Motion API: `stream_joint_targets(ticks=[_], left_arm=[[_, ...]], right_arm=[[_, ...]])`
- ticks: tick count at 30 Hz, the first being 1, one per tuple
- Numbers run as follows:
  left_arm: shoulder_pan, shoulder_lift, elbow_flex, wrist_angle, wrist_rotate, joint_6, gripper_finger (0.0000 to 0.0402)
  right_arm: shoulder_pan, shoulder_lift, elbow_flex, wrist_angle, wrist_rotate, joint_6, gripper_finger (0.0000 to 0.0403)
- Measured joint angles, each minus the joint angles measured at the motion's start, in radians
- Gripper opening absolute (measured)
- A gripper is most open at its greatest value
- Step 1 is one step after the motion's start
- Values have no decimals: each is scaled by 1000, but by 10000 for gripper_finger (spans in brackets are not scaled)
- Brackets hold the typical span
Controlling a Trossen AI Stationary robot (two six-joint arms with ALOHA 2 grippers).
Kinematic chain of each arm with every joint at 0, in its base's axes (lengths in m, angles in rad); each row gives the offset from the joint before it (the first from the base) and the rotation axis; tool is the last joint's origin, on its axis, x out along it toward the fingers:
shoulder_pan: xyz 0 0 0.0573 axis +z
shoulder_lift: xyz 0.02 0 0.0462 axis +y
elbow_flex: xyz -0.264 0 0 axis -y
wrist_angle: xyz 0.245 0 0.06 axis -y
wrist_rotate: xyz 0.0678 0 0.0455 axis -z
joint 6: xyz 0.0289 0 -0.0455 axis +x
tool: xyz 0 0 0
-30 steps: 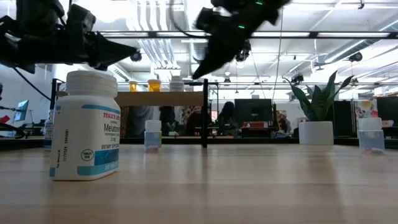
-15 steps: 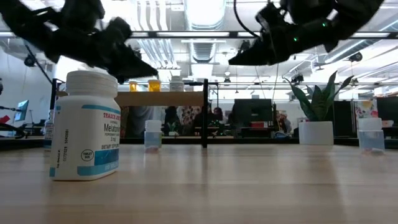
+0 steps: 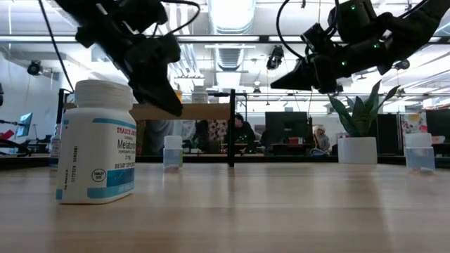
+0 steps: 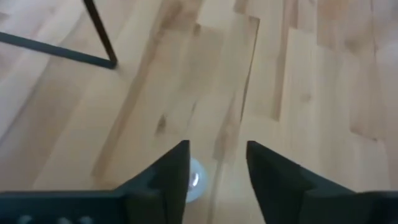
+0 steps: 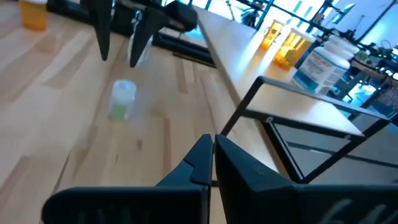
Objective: Pick and place medicine bottles onto shelf by color
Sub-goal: Put the middle transparent pill bottle on the shelf
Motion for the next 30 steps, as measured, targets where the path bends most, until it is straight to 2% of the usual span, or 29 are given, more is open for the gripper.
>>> stream_joint_targets(ticks=[7, 13, 24, 30], left_arm=[[-5, 82, 46, -63, -49, -50, 206], [-6, 123, 53, -78, -80, -51, 232], [-6, 173, 51, -75, -100, -47, 229], [-6, 185, 51, -76, -101, -42, 178]], right_arm=[[-3, -1, -9, 1, 0, -21, 9], [-11, -1, -14, 1, 0, -21, 9], [-22, -1, -16, 4, -26, -21, 9], [-22, -1, -17, 5, -27, -21, 9]])
